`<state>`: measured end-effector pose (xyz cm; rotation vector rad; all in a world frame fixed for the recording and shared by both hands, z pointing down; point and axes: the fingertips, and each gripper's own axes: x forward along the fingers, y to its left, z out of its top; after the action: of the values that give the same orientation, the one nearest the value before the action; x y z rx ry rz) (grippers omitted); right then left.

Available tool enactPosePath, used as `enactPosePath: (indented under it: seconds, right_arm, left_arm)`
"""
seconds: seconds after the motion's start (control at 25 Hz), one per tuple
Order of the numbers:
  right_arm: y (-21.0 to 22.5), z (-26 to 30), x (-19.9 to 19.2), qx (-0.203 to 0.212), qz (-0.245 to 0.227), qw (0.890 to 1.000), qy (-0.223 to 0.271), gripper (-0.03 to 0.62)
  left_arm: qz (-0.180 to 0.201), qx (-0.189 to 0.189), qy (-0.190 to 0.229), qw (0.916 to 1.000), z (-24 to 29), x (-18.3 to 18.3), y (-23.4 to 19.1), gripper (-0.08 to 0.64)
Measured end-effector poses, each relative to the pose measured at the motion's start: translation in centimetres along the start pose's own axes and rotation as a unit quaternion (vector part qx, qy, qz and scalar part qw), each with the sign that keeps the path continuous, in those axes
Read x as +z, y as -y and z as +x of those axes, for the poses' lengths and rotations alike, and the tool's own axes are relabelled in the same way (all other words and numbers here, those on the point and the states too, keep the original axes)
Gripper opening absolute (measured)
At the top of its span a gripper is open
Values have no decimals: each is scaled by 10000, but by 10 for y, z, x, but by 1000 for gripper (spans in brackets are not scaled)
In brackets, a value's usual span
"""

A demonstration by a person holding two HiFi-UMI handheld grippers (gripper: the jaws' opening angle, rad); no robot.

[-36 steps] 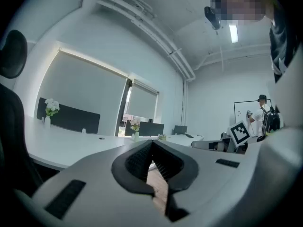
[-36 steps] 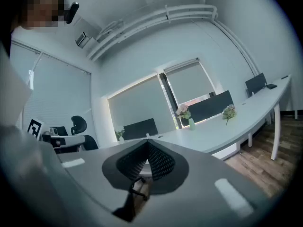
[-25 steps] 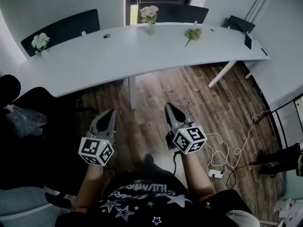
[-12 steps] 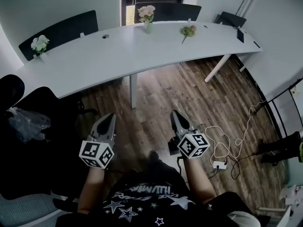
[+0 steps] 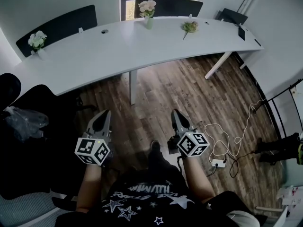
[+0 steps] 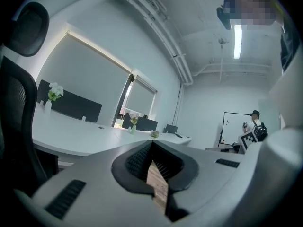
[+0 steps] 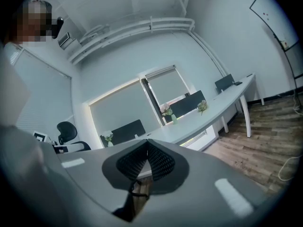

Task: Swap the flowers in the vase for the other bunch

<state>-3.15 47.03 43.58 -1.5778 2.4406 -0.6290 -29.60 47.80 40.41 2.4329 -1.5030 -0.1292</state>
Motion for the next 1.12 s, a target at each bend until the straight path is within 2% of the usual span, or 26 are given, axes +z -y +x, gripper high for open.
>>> enactPosePath:
  seconds: [0.24,0.4,0.72,0.84,1.0,1.12]
  right_arm:
    - [21,44,17,333,-189,9992,-138,3]
    - [45,75,44,516,-418,9977,-161,3]
    - [95,126,79,741,-540,9954,-264,3]
    - [104,138,88,887,-751,9927,-326,3]
    - [114,146,95,964,-1277,9864,-386,3]
    - [123,149,95,997,-1361,9846,-458,3]
  left_arm:
    - [-38,42,-112,9999,50,-4,9,8]
    - [40,70,-105,9999,96,2,17,8]
    - [205,116,-194,9995,175,4,37,8]
    - [218,199,-207,9994,195,3,43,9]
    - [258,287,-219,9990,215,0,54,8]
    - [310,264,-268,9988,227,-3,65,8]
